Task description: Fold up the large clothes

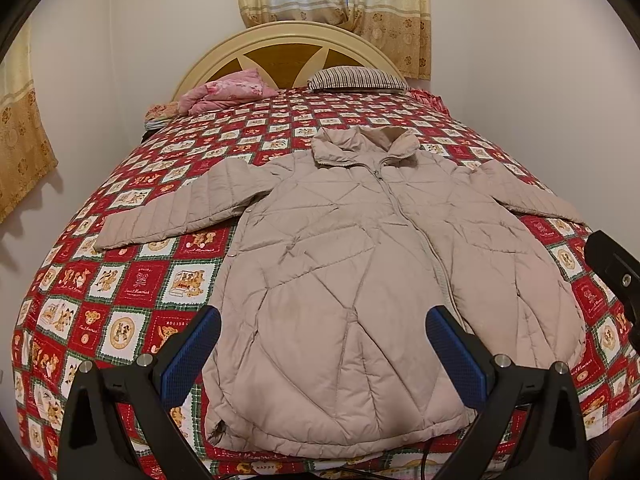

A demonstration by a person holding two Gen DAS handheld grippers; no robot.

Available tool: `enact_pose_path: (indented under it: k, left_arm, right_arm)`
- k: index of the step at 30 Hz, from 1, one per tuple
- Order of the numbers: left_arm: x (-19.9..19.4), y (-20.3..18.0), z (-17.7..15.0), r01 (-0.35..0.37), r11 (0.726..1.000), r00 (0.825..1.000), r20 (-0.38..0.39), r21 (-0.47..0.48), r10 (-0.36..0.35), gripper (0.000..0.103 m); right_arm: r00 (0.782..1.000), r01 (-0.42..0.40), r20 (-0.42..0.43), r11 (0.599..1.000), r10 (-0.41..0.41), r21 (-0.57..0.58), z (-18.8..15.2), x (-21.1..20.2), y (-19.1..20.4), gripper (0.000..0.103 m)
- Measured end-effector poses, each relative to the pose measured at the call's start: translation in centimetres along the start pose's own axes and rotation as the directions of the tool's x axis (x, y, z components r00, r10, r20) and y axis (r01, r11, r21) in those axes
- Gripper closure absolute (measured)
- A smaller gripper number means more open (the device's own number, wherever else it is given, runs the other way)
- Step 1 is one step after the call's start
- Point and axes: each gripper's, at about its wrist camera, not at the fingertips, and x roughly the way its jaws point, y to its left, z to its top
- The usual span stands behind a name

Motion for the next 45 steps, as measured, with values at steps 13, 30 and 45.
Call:
enact_pose_path:
  k: [13,30,45]
  left_arm:
    - [0.0,0.2,-0.1,-0.004,1.0,1.0,-0.002,-0.002,0.004,0.001]
    - [0.8,-0.1,-0.6,-0.004,1.0,1.0,-0.02,0.006,0.004,0.001]
    - [9.3,-0.8,2.0,0.04,0.995,0.998,-0.046,0.092,-0.036,0.001]
  right_arm:
    - [1.0,-0.001,-0.005,1.0,0.001,0.002,0.1,0.1,-0.1,0.0]
    - [1.0,-0.009,-0.021,1.0,0.009,0.006,-1.4,0.0,0.2,0.0]
    - [0.995,0.035,-0.092,0.996,-0.026,0.088,0.8,5.9,-4.7,0.0]
